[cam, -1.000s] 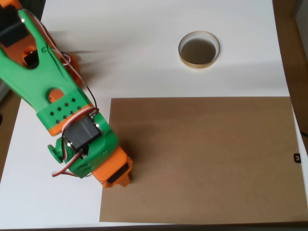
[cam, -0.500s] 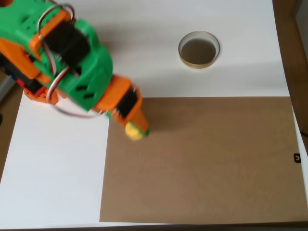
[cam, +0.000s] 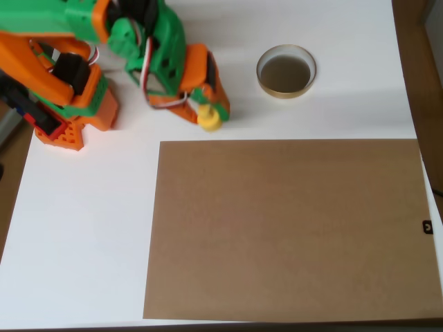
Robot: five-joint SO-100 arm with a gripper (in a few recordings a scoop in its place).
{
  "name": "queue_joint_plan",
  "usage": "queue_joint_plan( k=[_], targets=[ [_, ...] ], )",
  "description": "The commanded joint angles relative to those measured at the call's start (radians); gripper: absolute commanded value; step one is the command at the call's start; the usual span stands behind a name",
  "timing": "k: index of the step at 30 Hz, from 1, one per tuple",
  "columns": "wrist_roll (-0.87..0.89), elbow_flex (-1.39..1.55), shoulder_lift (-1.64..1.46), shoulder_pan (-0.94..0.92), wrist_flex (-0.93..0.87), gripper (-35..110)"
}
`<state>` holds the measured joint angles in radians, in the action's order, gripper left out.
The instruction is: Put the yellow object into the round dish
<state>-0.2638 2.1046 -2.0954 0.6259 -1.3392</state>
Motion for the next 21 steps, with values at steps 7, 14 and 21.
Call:
queue_joint_plan(
  k=[7,14,21],
  targets=[
    [-0.057,-0.051,0.069,0.275,-0.015,0],
    [-0.084,-0.192,0.267,0.344,-0.012,0],
    [-0.049,-0.37,0.445,0.38,-0.006,0]
  ],
)
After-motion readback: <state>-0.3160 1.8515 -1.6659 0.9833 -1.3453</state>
